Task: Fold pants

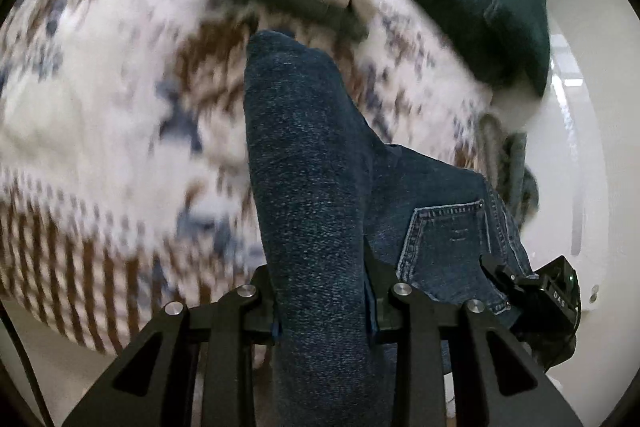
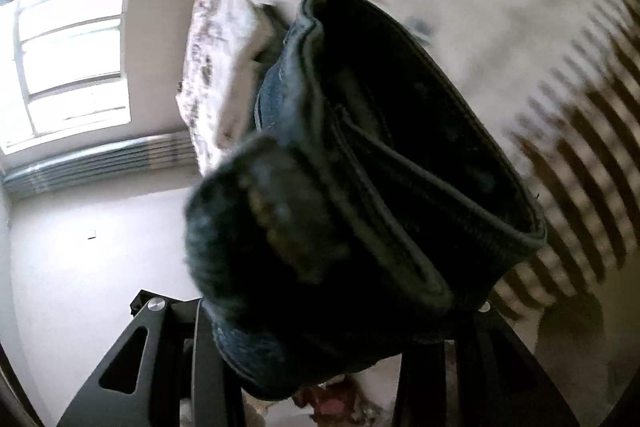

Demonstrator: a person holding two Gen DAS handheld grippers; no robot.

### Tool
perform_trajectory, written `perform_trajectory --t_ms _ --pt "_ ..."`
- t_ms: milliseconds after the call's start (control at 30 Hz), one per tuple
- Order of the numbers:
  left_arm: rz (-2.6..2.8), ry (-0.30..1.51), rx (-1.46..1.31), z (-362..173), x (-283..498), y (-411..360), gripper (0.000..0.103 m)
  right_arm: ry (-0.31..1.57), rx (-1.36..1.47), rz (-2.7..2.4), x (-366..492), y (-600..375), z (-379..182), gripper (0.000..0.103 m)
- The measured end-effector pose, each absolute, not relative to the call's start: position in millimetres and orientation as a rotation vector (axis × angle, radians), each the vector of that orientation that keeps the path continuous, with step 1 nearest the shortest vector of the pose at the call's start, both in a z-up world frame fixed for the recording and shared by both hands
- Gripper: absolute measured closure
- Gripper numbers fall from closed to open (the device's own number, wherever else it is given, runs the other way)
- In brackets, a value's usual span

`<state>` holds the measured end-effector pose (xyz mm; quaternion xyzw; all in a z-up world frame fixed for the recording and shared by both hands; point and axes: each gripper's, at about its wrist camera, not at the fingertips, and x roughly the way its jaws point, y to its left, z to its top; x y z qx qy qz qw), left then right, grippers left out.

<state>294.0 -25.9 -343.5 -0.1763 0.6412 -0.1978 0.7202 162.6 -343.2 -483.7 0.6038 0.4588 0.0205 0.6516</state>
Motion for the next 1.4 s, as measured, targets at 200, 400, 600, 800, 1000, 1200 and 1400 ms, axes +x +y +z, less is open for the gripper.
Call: perform_trajectory --t_ms 200,400,600,800,1000,1200,1400 --pt "-0.474 1.338 -0.392 -305 428 -14 0.077 0.943 1.365 0.053 291 -337 -443 0.062" --pt "-0.507 1.281 -0.363 -295 564 -9 0.077 0.845 1.384 0.060 450 -331 -433 0.062" --pt "-0.516 1.292 -0.362 -335 682 -6 0.077 0.818 1.405 0.080 567 -333 -479 0.062" --pt "-0.499 1.404 -0.403 -431 748 11 0.076 0.905 1.401 0.076 636 -331 -566 0.062" --pt "-0.501 1.425 -0.469 -450 745 26 0.069 0.988 1.351 0.112 654 -337 -586 0.056" --pt "-0.307 1.345 -0.107 -387 722 -1 0.040 1.204 0.992 0.016 673 -335 -527 0.012" --pt "-0.215 1.272 0.075 -350 680 -24 0.006 1.288 0.388 -0.182 666 -290 -448 0.010"
